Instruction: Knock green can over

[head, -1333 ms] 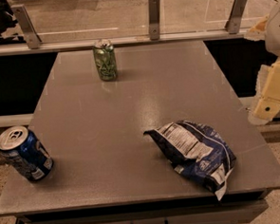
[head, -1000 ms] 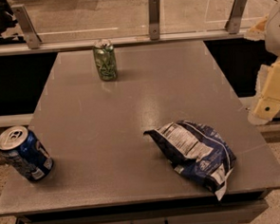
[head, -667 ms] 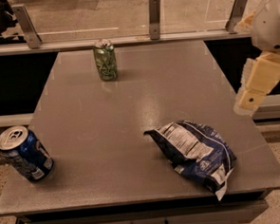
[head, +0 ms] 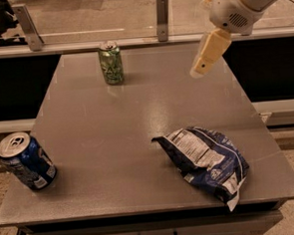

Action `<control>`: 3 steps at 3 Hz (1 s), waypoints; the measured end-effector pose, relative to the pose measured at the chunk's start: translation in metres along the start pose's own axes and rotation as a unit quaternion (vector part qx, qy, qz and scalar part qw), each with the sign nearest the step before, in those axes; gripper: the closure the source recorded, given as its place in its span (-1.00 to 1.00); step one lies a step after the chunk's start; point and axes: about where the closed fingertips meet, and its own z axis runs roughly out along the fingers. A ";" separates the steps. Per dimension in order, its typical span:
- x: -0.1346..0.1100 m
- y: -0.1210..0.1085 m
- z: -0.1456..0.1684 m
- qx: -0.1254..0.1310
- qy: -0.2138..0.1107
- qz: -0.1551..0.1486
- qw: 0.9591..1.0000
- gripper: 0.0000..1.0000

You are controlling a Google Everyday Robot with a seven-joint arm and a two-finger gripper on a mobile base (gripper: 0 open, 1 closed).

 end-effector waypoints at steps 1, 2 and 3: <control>-0.034 -0.043 0.060 0.006 -0.122 0.032 0.992 -1.00; -0.071 -0.067 0.118 -0.013 -0.258 0.082 0.962 -1.00; -0.102 -0.069 0.168 -0.057 -0.360 0.132 0.922 -1.00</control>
Offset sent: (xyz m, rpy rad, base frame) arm 0.1840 0.1371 -0.0470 0.9319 -0.0321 0.2022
